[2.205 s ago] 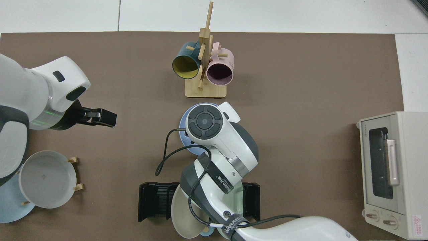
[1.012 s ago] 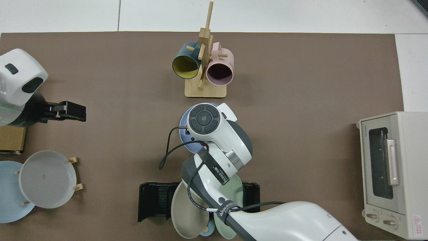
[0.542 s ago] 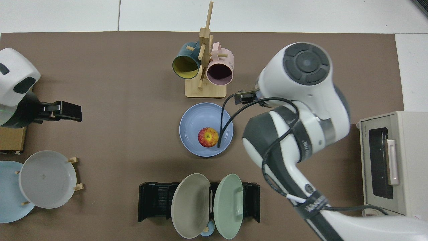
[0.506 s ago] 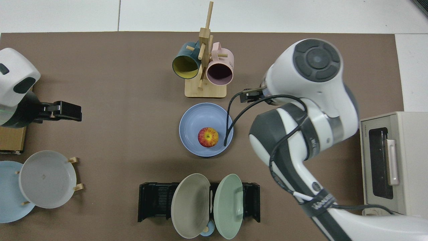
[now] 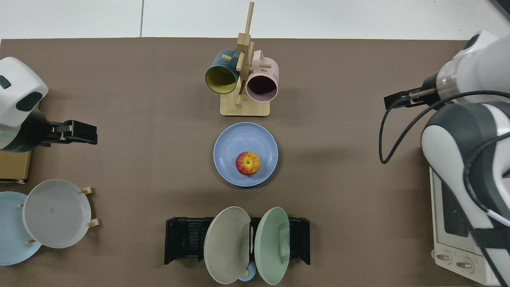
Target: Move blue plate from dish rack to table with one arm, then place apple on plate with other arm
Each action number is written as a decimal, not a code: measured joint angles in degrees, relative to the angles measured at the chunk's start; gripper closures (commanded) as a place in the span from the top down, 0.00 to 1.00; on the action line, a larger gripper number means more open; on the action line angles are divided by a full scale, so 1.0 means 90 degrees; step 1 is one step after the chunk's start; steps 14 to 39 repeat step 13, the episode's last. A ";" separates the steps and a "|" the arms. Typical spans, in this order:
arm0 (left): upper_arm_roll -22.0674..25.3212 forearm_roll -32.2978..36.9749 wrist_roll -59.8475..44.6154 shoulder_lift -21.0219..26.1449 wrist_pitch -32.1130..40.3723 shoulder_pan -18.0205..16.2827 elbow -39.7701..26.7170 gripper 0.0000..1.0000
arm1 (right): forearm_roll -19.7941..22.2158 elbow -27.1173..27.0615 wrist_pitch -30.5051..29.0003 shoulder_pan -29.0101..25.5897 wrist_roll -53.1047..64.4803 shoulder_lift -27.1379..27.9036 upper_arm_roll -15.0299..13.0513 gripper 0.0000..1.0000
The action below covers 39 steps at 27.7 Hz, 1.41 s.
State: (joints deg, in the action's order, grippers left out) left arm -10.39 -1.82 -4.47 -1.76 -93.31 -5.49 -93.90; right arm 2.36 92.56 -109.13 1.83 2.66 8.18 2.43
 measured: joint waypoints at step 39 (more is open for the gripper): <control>-0.0001 0.0000 0.0000 0.0000 0.0002 0.0000 0.0000 1.00 | -0.0263 -0.0176 0.0935 -0.0243 0.0009 -0.0616 0.0032 1.00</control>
